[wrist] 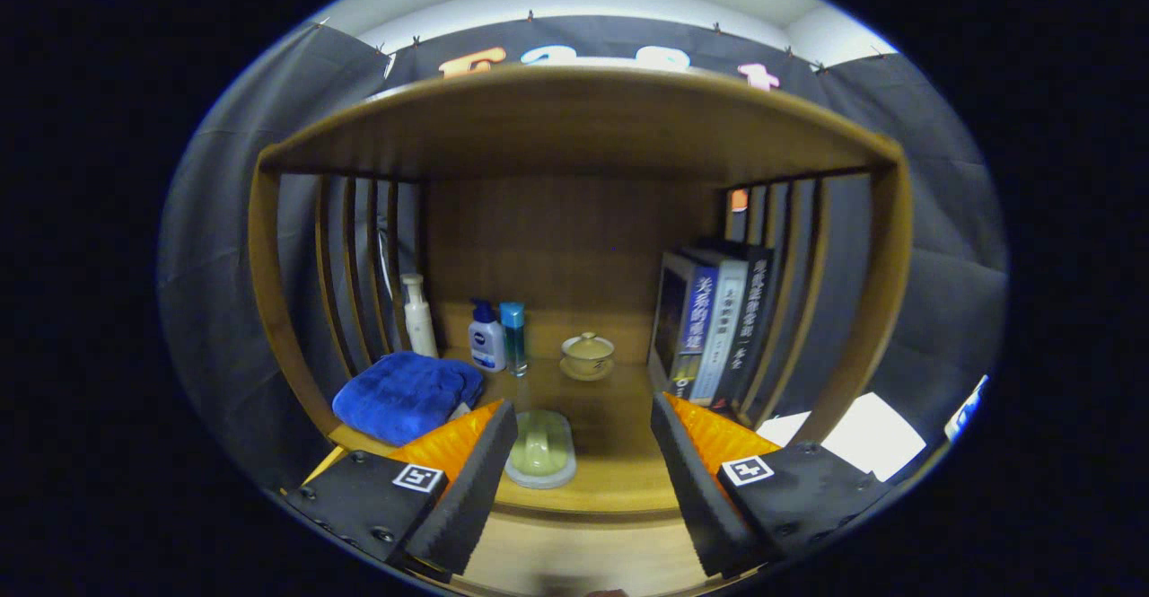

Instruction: Pull open the drawer, take out the items inside it, and place them on the countertop above the cabinet.

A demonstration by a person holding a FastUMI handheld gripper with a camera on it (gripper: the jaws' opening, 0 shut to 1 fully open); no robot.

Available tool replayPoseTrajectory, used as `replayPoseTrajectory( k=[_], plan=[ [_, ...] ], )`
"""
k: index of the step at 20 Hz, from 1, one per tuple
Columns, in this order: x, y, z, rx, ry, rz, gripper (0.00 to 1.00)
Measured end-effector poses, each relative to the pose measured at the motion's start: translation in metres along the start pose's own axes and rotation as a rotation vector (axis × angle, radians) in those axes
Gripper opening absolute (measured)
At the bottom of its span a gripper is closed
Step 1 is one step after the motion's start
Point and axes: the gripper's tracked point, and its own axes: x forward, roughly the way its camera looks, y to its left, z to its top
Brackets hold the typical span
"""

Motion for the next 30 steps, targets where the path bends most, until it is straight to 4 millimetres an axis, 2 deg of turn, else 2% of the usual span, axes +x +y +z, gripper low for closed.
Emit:
replayPoseTrajectory(
  k=[1, 5, 7, 13, 18, 23, 26, 30],
  plan=[
    [-0.013, -0.002, 0.005, 0.006, -0.021, 0.003, 0.97],
    [-0.062, -0.019, 0.005, 0.039, -0.092, 0.004, 0.97],
    [-0.079, -0.029, -0.001, 0.057, -0.116, -0.015, 0.97],
    [-0.118, -0.036, -0.024, 0.139, -0.173, -0.019, 0.97],
    [-0.133, -0.041, -0.049, 0.155, -0.217, -0.029, 0.97],
    [-0.144, -0.034, -0.074, 0.177, -0.244, -0.020, 0.97],
    [-0.146, -0.023, -0.099, 0.185, -0.213, 0.016, 0.97],
    [-0.143, -0.022, -0.142, 0.164, -0.178, 0.019, 0.97]
  ],
)
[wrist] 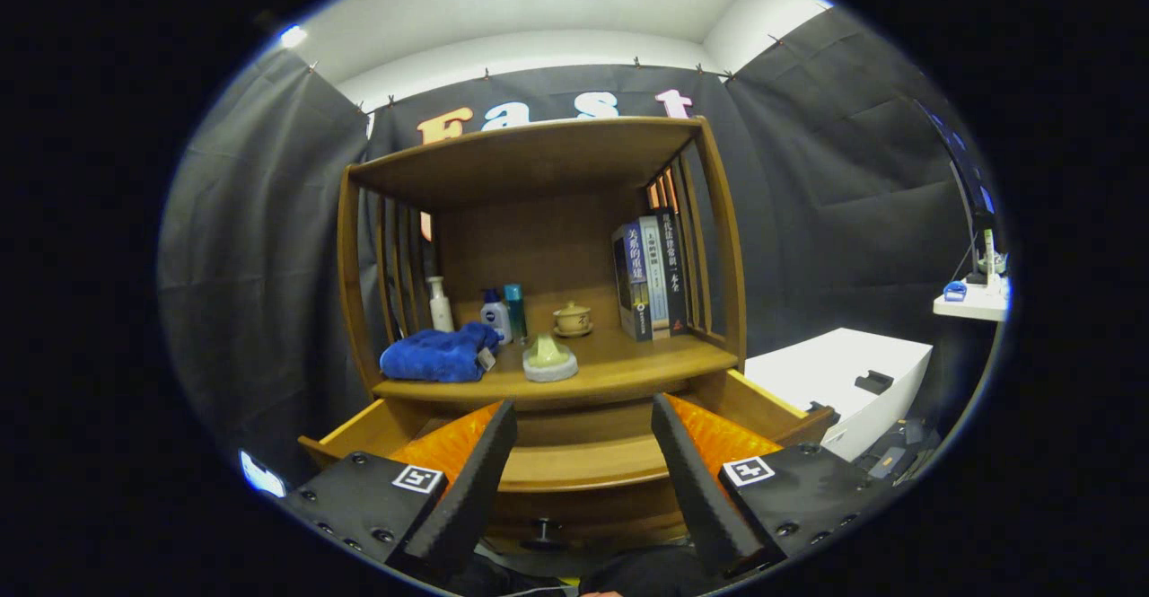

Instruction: Pull open the drawer, take out the items inside it, and place them on the countertop above the cabinet.

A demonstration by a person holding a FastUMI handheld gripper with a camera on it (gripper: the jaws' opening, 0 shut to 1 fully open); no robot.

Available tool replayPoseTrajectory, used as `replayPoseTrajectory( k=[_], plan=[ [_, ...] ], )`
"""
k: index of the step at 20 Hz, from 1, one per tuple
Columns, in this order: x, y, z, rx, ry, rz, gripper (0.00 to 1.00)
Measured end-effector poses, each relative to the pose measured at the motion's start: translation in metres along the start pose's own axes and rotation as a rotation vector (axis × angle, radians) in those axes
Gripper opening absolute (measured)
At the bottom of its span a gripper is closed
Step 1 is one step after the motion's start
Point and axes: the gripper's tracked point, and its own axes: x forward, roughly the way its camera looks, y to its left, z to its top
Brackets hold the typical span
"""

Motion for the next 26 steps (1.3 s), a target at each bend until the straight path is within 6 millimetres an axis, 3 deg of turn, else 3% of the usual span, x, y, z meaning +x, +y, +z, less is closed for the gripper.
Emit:
replayPoseTrajectory(
  k=[7, 12, 19, 26],
  plan=[
    [-0.002, -0.019, -0.079, -0.019, 0.092, -0.003, 0.98],
    [0.012, -0.024, -0.112, -0.046, 0.127, -0.010, 0.98],
    [0.022, -0.029, -0.124, -0.085, 0.099, -0.036, 0.98],
    [0.032, -0.028, -0.119, -0.044, 0.112, -0.026, 0.98]
  ],
)
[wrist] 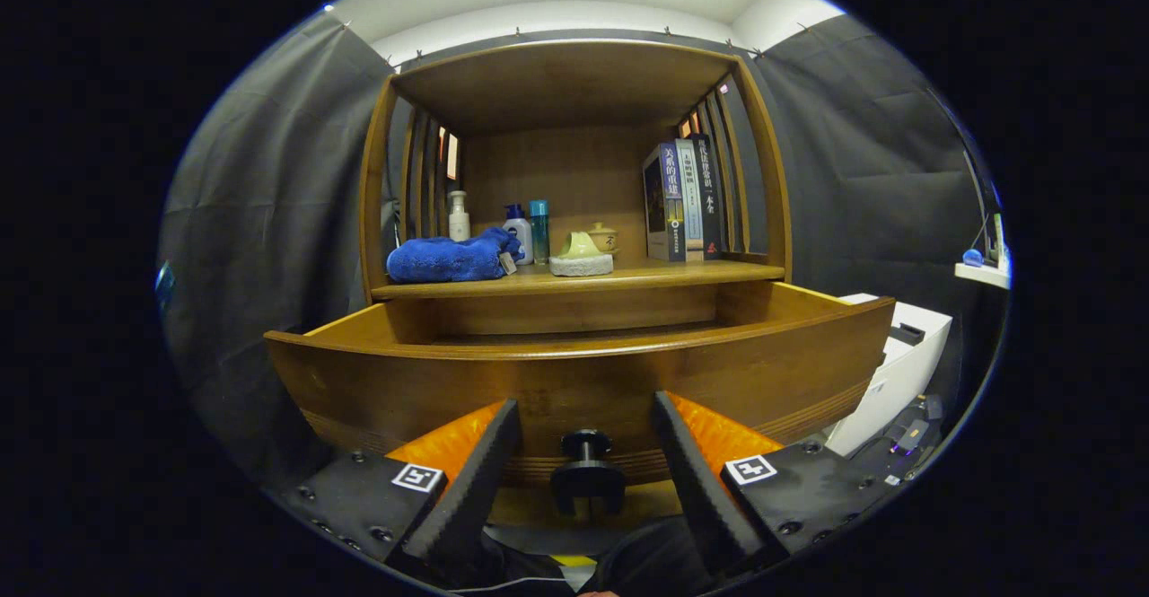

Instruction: Pull open the drawer, take out the items inside it, and place them on the countertop above the cabinet.

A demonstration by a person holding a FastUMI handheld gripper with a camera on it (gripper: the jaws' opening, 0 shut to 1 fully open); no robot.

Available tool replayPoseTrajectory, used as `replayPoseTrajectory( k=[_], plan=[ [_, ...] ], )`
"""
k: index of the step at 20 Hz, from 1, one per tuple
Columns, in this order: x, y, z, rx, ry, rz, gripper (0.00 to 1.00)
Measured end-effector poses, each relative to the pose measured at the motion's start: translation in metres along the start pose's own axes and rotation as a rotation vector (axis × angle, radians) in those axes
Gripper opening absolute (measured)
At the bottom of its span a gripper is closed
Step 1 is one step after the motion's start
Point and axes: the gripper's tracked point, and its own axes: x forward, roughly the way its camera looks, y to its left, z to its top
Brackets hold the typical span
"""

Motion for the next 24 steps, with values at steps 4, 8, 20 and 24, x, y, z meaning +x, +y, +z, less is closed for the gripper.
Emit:
replayPoseTrajectory(
  k=[4, 8, 20, 24],
  plan=[
    [0.014, 0.001, 0.003, -0.006, 0.000, -0.002, 0.98],
    [0.033, 0.005, 0.011, -0.006, -0.008, 0.001, 0.98],
    [0.111, 0.006, 0.023, 0.003, 0.010, -0.014, 0.98],
    [0.137, 0.007, 0.026, -0.001, 0.007, -0.016, 0.98]
  ],
)
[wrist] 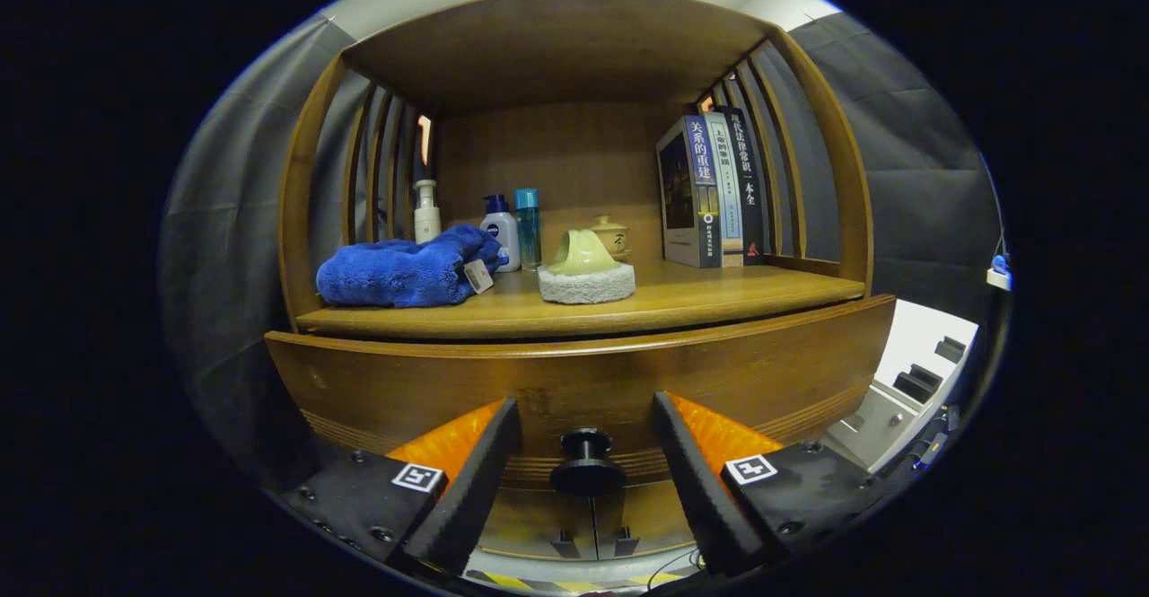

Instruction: Pull open the drawer, take out the items inside it, and place them on the countertop above the cabinet.

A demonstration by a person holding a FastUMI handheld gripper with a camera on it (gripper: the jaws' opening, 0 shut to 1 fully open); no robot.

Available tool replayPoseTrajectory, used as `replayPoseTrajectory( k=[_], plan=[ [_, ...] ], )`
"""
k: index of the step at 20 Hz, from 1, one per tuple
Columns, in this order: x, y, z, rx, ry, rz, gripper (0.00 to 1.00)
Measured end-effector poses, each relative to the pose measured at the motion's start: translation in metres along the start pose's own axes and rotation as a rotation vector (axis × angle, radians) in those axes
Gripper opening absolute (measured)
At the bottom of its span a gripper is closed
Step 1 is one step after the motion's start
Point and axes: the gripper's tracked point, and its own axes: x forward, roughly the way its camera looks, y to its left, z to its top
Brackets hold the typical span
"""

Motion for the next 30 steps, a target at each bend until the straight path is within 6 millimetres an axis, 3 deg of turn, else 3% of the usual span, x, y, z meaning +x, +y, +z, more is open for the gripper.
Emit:
replayPoseTrajectory(
  k=[6, 12, 15, 18, 24, 27, 30],
  plan=[
    [0.022, 0.002, 0.002, 0.004, -0.009, -0.003, 0.99],
    [0.013, 0.005, -0.004, -0.007, -0.002, 0.015, 0.99],
    [-0.005, 0.014, 0.012, -0.034, -0.045, 0.040, 0.99],
    [-0.037, 0.030, 0.031, -0.064, -0.080, 0.085, 0.99],
    [-0.106, 0.057, 0.096, -0.120, -0.117, 0.175, 0.96],
    [-0.130, 0.059, 0.129, -0.139, -0.134, 0.178, 0.96],
    [-0.150, 0.057, 0.146, -0.135, -0.141, 0.183, 0.96]
  ],
)
